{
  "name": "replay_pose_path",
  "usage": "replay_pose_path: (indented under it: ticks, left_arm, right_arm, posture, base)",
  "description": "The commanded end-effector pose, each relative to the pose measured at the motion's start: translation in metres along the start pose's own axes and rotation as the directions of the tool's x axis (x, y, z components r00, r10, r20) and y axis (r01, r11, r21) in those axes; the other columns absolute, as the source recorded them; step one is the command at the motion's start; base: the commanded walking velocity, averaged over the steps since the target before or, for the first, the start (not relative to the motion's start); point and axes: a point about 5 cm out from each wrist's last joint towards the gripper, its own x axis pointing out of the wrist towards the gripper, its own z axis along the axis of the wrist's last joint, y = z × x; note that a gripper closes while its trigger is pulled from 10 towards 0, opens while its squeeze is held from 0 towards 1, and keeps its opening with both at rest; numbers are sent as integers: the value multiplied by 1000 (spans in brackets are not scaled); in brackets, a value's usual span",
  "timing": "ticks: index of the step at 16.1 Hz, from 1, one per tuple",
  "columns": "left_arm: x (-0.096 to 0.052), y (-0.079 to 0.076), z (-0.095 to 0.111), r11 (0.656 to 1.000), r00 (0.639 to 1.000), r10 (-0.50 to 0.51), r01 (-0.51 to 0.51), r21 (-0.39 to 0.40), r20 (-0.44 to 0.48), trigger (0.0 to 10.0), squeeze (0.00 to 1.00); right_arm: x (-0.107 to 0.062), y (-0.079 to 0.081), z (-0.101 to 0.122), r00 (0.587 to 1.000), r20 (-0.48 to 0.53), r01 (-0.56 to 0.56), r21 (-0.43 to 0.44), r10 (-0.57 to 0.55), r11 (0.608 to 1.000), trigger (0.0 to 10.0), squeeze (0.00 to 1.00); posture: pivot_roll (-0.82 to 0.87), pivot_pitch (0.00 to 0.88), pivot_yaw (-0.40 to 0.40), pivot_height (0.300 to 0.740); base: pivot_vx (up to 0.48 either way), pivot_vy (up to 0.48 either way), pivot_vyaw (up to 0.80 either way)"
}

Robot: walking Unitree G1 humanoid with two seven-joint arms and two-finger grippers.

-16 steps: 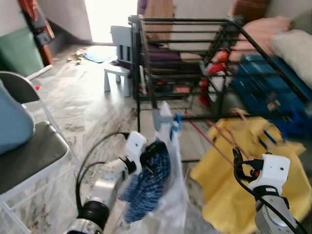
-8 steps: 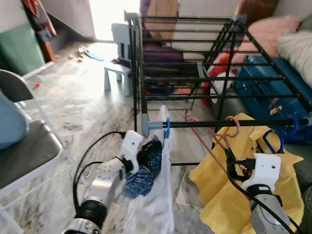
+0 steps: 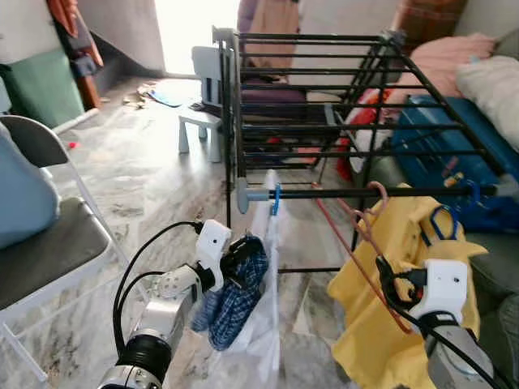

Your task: Hang hanger

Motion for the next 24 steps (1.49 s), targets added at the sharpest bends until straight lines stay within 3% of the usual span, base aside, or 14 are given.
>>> replay_pose_path:
  ticks: [1, 10, 16, 17, 18, 19, 24]
  left_arm:
    - [3, -2, 6, 999, 999, -31, 31, 15, 16, 10000, 0]
    - [1, -1, 5, 999, 999, -39, 39, 15, 6, 10000, 0]
    - [3, -4, 3, 998, 998, -61, 61, 16, -11, 10000, 0]
    - [3, -5, 3, 998, 998, -66, 66, 17, -14, 10000, 0]
    - [3, -5, 2, 997, 997, -70, 70, 18, -17, 10000, 0]
    - [3, -5, 2, 997, 997, -74, 74, 18, -22, 10000, 0]
    - [4, -9, -1, 996, 995, -89, 89, 19, -34, 10000, 0]
  right_arm:
    - [2, -5, 2, 1000, -5, 0, 3, 0, 1000, 10000, 0]
    - [3, 2, -1, 997, -40, -68, 15, 68, 998, 10000, 0]
    - [32, 0, 0, 992, -98, -81, -19, 79, 997, 10000, 0]
    - [41, -2, 2, 993, -105, -58, 7, 59, 998, 4824, 0]
    - [48, -3, 3, 992, -120, -30, 31, 33, 999, 1412, 0]
    - [51, -3, 3, 992, -123, -24, 51, 30, 998, 0, 0]
    - [55, -2, 3, 991, -126, -36, 40, 41, 999, 0, 0]
  posture:
    - [76, 0, -56, 740]
    - [73, 0, -49, 740]
    - [81, 0, -49, 740]
    - [84, 0, -52, 740]
    - [86, 0, -54, 740]
    - [87, 0, -56, 740]
    - [82, 0, -58, 740]
  base:
    - [0, 0, 0]
    - [0, 0, 0]
    - [0, 0, 0]
    - [0, 0, 0]
    - [0, 0, 0]
    - [0, 0, 0]
    - [0, 0, 0]
